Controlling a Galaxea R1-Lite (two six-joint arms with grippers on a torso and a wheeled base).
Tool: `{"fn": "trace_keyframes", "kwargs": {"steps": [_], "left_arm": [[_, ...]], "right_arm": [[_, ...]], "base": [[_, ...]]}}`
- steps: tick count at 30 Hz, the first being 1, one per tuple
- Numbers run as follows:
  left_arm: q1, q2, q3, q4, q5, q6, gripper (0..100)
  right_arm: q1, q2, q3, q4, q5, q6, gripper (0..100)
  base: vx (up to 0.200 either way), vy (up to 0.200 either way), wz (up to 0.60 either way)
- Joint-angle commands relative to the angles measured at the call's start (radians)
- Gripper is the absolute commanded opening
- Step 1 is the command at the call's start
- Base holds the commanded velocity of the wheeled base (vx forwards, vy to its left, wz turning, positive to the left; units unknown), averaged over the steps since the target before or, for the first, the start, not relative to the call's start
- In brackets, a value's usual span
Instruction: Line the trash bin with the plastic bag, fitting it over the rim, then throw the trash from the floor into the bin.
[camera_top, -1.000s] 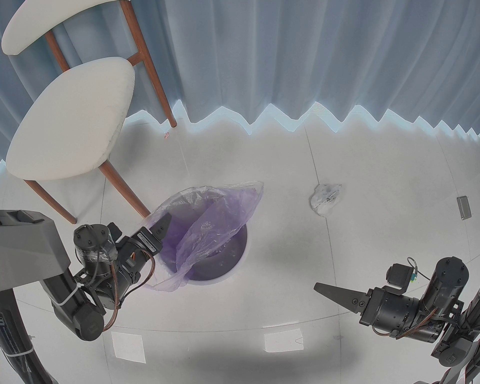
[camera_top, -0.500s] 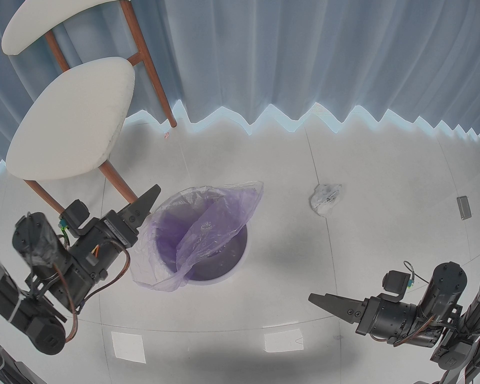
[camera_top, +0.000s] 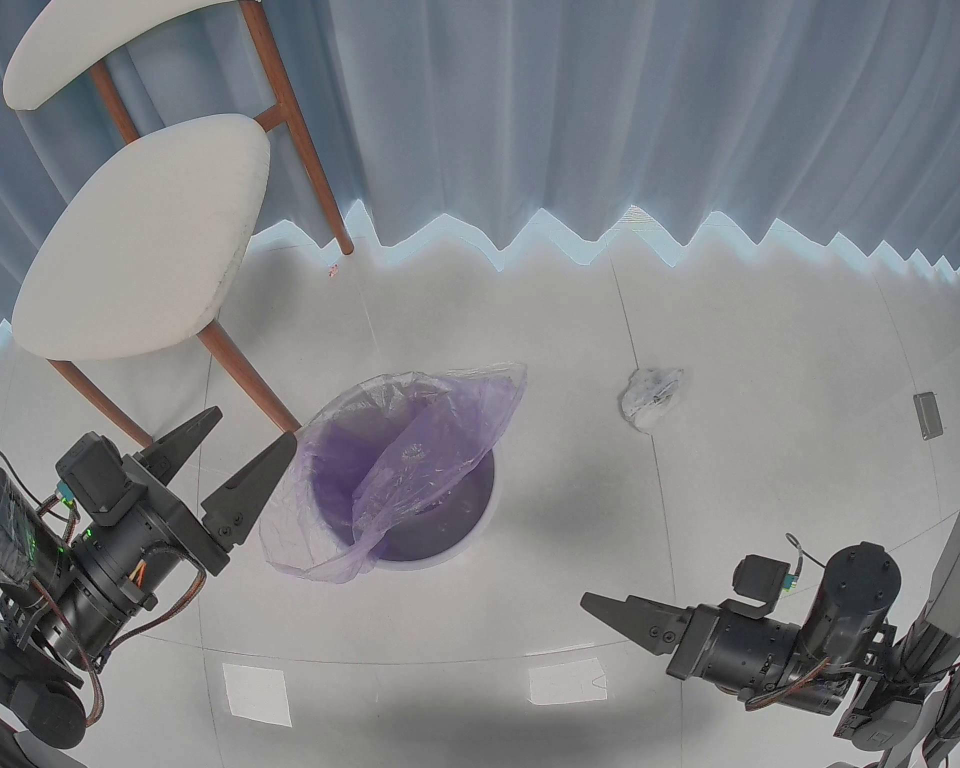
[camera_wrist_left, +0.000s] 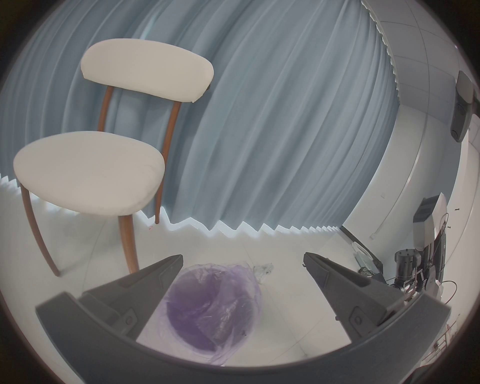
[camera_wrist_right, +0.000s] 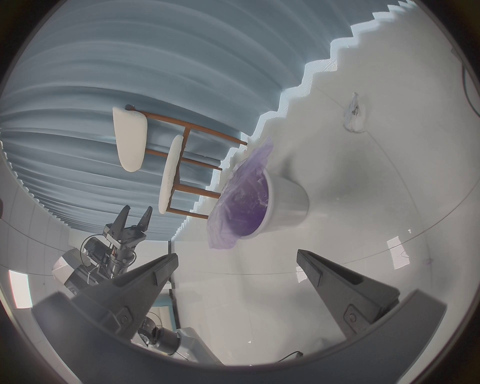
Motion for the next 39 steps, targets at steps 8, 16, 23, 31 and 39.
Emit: {"fn": "trace_keyframes", "kwargs": {"steps": [8, 16, 23, 31, 39], "left_arm": [[0.056, -0.056, 0.0, -0.001, 0.003, 0.008, 100], [0.05, -0.059, 0.005, -0.001, 0.003, 0.008, 100], [0.046, -0.052, 0.014, -0.001, -0.002, 0.008, 100], [0.046, -0.052, 0.022, -0.001, -0.002, 0.008, 100], [0.044, -0.05, 0.037, -0.001, -0.004, 0.027, 100]], "right_arm": [[0.067, 0.099, -0.125, -0.017, -0.005, 0.034, 100], [0.07, 0.183, -0.202, -0.017, -0.006, 0.033, 100], [0.072, 0.226, -0.266, -0.015, -0.003, 0.03, 100], [0.073, 0.277, -0.357, -0.008, 0.0, 0.03, 100], [0.081, 0.33, -0.463, 0.026, 0.0, 0.03, 100]], "base": [[0.0, 0.0, 0.0], [0.0, 0.0, 0.0], [0.0, 0.0, 0.0], [0.0, 0.0, 0.0], [0.0, 0.0, 0.0]]}}
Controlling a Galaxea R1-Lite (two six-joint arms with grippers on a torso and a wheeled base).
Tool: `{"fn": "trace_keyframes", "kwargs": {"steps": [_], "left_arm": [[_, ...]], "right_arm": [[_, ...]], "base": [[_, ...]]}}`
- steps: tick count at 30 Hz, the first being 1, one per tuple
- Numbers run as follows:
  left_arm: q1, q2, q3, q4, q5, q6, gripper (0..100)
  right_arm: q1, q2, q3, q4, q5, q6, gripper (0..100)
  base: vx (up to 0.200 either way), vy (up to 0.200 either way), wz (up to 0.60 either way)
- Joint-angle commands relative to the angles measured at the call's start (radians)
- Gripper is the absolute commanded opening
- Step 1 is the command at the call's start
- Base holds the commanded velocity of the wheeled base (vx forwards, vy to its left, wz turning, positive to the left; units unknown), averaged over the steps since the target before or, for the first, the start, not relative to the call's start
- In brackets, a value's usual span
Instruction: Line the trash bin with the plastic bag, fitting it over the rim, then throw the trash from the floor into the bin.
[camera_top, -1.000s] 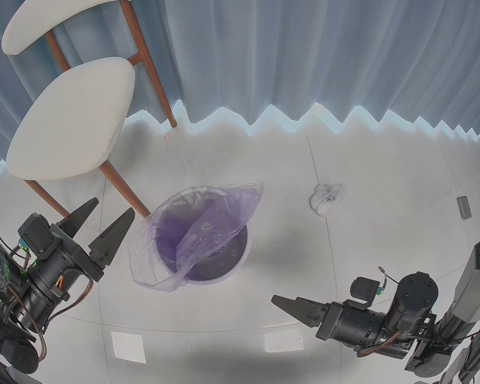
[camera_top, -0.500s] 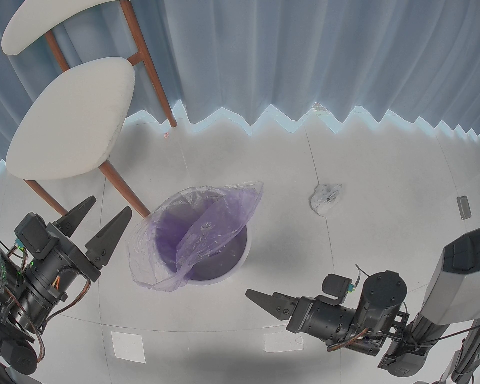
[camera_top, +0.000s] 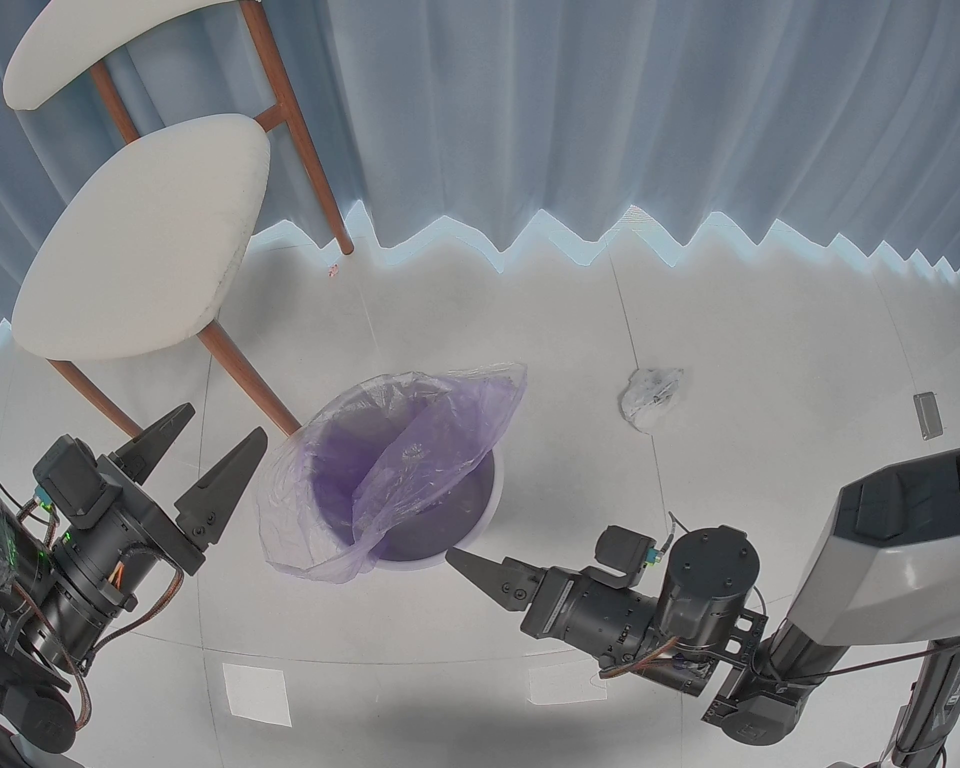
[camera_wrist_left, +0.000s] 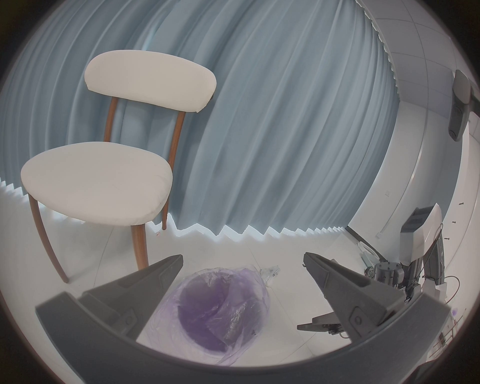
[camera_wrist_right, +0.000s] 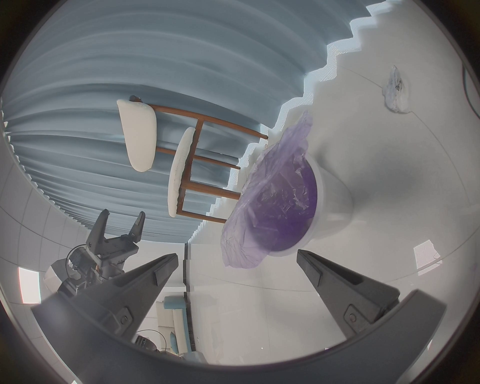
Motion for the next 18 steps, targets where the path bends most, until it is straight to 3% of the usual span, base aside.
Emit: {"fn": "trace_keyframes", "kwargs": {"steps": [1, 18], "left_arm": [[0.0, 0.005, 0.007, -0.001, 0.001, 0.019, 100], [0.0, 0.007, 0.014, -0.001, 0.0, 0.022, 100]], "right_arm": [[0.003, 0.055, -0.062, 0.012, -0.001, 0.0, 100], [-0.001, 0.165, -0.258, 0.017, -0.001, -0.003, 100]], "base": [[0.0, 0.0, 0.0], [0.0, 0.0, 0.0]]}}
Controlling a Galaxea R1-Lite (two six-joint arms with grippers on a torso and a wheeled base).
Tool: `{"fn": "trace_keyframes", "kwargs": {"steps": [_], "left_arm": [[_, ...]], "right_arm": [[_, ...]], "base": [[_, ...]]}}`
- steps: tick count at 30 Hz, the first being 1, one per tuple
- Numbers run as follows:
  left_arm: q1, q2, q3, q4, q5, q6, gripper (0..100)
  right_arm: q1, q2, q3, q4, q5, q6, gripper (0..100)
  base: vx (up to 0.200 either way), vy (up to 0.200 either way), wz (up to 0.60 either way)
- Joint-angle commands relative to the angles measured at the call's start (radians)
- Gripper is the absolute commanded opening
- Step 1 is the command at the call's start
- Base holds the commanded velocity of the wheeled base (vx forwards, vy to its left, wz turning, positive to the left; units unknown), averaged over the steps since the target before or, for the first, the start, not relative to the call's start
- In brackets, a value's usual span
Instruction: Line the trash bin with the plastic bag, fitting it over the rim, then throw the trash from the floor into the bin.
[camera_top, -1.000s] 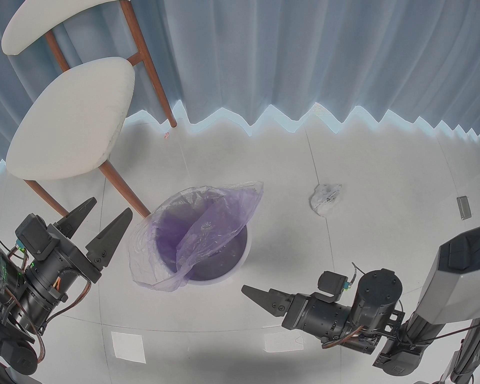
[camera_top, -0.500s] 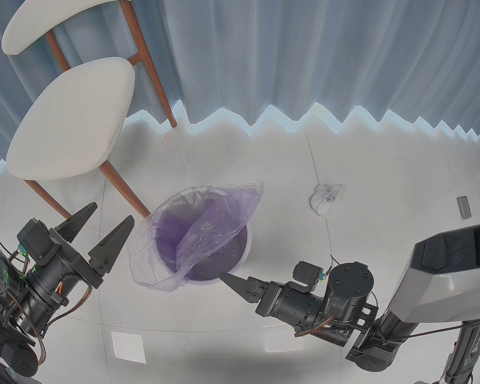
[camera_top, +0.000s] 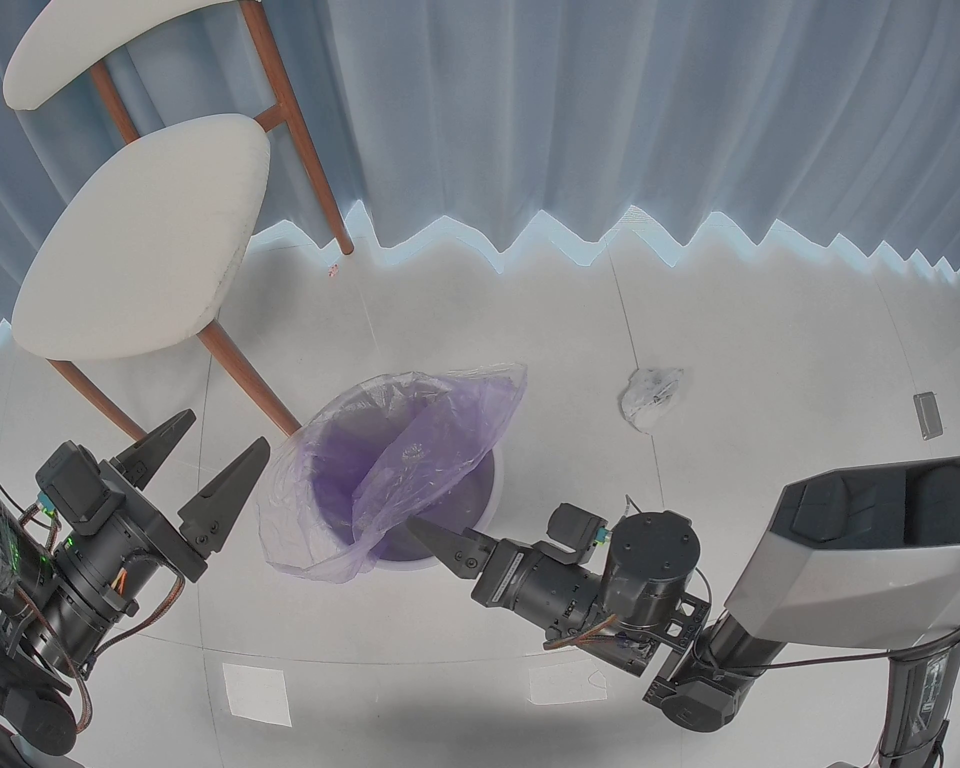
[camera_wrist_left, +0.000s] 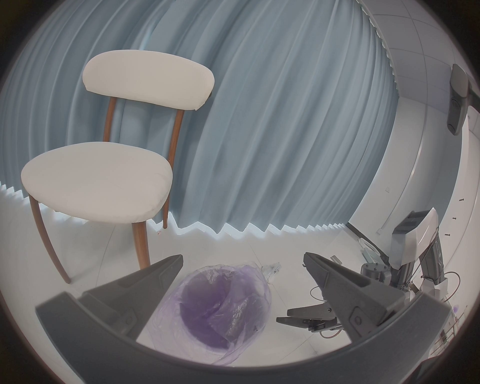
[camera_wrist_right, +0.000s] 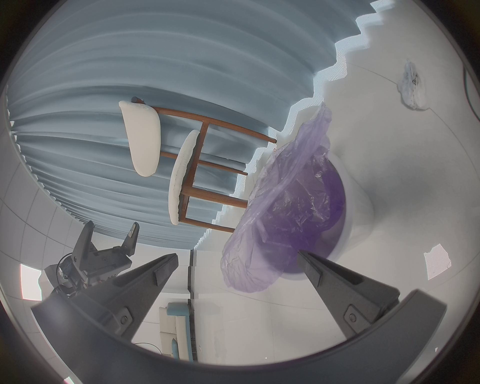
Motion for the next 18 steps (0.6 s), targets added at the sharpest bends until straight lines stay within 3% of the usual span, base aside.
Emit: {"fn": "trace_keyframes", "kwargs": {"steps": [1, 18], "left_arm": [[0.0, 0.004, 0.001, 0.0, 0.0, 0.0, 100], [-0.017, 0.009, 0.023, 0.0, 0.002, 0.017, 100]], "right_arm": [[-0.001, 0.042, -0.044, 0.001, -0.001, -0.001, 100], [-0.006, 0.068, -0.216, 0.154, -0.001, -0.016, 100]], "base": [[0.0, 0.0, 0.0], [0.0, 0.0, 0.0]]}}
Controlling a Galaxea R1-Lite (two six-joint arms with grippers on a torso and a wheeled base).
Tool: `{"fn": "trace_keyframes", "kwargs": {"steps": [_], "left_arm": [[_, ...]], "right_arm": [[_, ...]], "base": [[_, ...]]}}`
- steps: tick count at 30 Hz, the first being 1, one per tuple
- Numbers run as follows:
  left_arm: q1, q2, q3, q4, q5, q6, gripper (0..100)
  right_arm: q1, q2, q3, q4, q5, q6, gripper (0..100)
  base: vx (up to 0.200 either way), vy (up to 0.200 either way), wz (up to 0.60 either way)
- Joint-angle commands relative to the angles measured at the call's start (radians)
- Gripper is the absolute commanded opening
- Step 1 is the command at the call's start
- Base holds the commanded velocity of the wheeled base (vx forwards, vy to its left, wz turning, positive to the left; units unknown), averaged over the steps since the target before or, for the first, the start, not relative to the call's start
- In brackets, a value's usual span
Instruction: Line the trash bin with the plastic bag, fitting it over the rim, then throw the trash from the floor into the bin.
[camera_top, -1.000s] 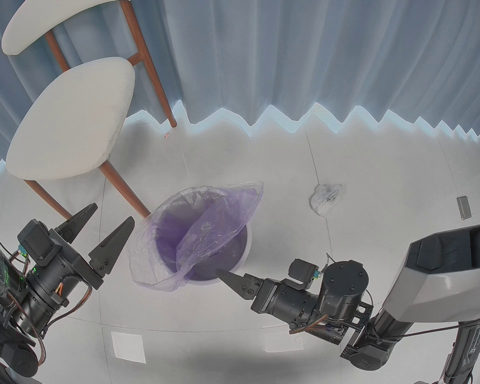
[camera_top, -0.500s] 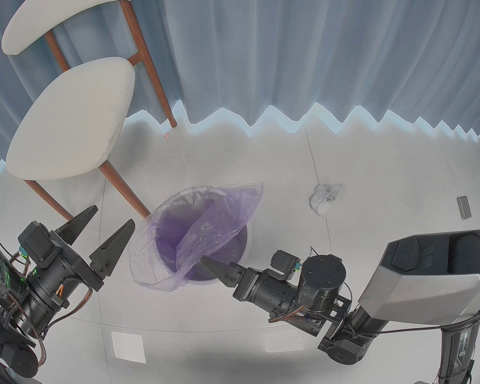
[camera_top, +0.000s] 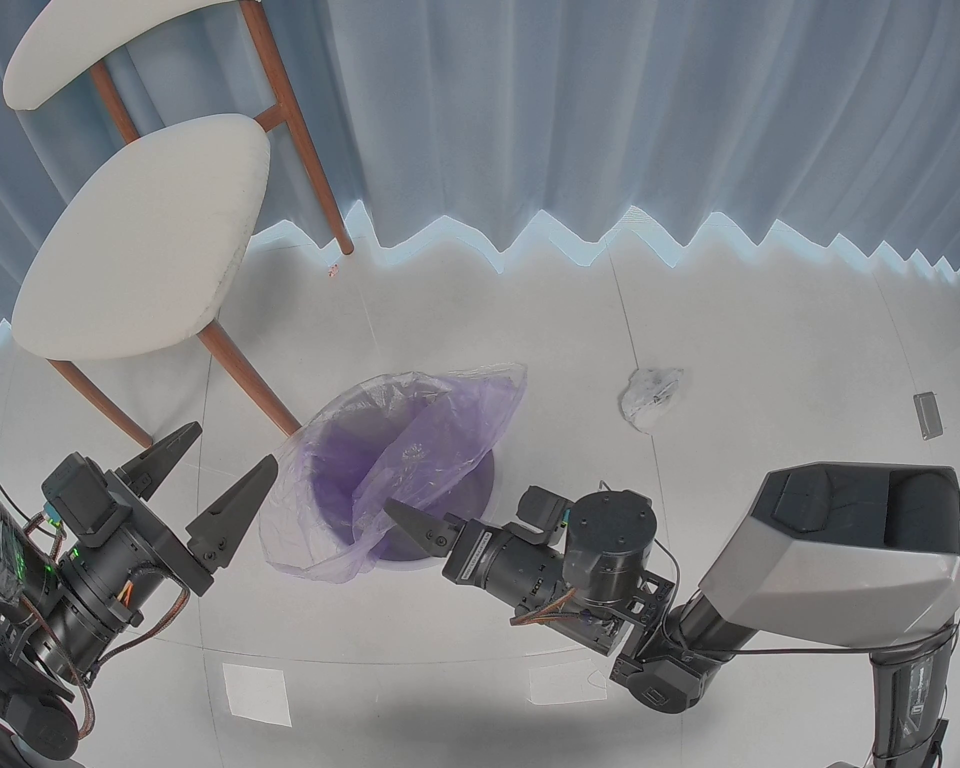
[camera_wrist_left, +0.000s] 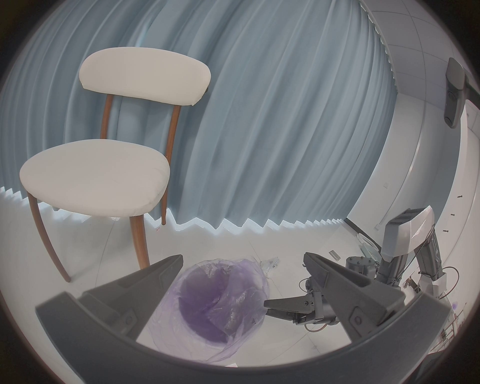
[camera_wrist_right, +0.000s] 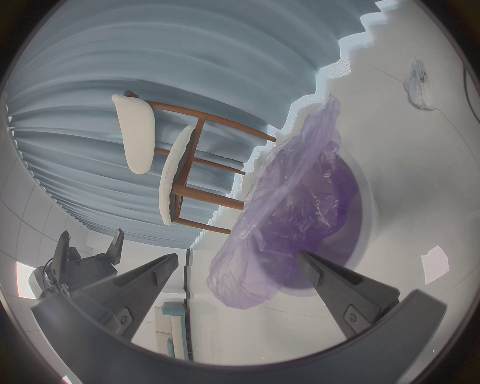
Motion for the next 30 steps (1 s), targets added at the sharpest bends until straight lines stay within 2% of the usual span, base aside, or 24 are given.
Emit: {"fn": "trace_keyframes", "kwargs": {"steps": [1, 11, 12, 19, 23, 30], "left_arm": [[-0.001, 0.001, 0.001, -0.001, 0.0, 0.001, 100], [-0.001, 0.0, 0.0, -0.001, -0.001, 0.001, 100], [-0.001, 0.0, 0.0, -0.001, -0.001, 0.001, 100], [-0.002, 0.0, 0.001, -0.001, -0.001, 0.001, 100], [-0.002, 0.0, 0.001, -0.001, -0.001, 0.001, 100], [-0.015, -0.002, 0.001, -0.001, -0.001, 0.001, 100]], "right_arm": [[0.001, 0.023, -0.061, 0.027, 0.0, 0.0, 100], [-0.027, 0.028, -0.16, 0.111, -0.003, 0.0, 100], [-0.03, 0.028, -0.169, 0.118, -0.003, 0.0, 0], [-0.032, 0.031, -0.161, 0.116, -0.006, -0.003, 0], [-0.033, 0.031, -0.147, 0.113, -0.033, -0.016, 0], [-0.024, 0.031, -0.048, 0.055, -0.047, -0.019, 0]], "base": [[0.0, 0.0, 0.0], [0.0, 0.0, 0.0], [0.0, 0.0, 0.0], [0.0, 0.0, 0.0], [0.0, 0.0, 0.0], [0.0, 0.0, 0.0]]}}
